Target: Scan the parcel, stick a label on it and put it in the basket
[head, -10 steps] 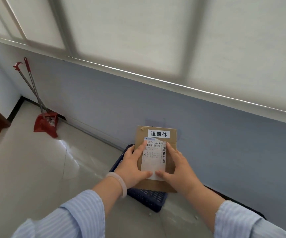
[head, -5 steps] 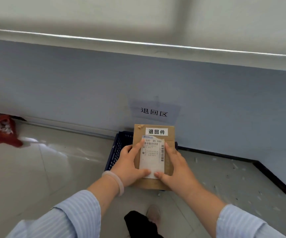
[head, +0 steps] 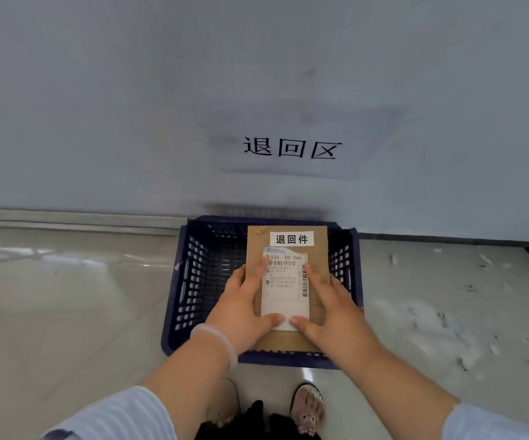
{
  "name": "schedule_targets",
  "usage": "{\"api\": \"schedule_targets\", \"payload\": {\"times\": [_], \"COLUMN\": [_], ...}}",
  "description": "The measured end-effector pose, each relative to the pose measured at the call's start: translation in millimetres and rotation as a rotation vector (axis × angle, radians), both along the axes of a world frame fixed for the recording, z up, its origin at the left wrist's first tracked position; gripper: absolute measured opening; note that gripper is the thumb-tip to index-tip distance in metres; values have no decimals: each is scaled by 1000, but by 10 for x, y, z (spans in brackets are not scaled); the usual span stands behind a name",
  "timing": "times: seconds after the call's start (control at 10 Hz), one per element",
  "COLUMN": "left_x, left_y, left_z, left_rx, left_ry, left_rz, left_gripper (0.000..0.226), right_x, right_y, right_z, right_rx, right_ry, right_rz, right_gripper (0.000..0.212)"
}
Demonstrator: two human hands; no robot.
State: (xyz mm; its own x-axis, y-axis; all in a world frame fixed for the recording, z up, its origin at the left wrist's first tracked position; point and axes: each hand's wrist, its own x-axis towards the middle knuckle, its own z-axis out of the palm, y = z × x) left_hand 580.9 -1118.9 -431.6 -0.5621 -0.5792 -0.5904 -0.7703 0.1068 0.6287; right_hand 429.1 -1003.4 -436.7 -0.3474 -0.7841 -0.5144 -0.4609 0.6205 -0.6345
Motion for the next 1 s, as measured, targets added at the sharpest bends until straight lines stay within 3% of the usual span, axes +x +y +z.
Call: {"api": "schedule_targets", "payload": {"times": [0.2,0.5,0.8,0.9,1.0], "left_x": [-77,-98,-15,-103,-205], "left_y": [-262,-346,-261,-326,-445], "left_z": [-1640,-3159,-3540,-3364,-2947], "left_rx": [36,97,18,44,-66], "left_ry": [-79,-133,-120,-233,-295], "left_rz": [-29,-13,-28,-52,-117], "left_gripper": [101,101,106,107,103], "right_x": [24,51,42,-21,-155], "right_y": [-249,-380,-374,-423,-443], "right_z": [-1656,-3139,-3423,-3205,-2777], "right_rx": [76,161,164,234,265], "right_ry": [-1,-87,-101,-42,63], "right_rz": [-47,-91,-34,-13,69], "right_gripper": [105,103,106,103,96]}}
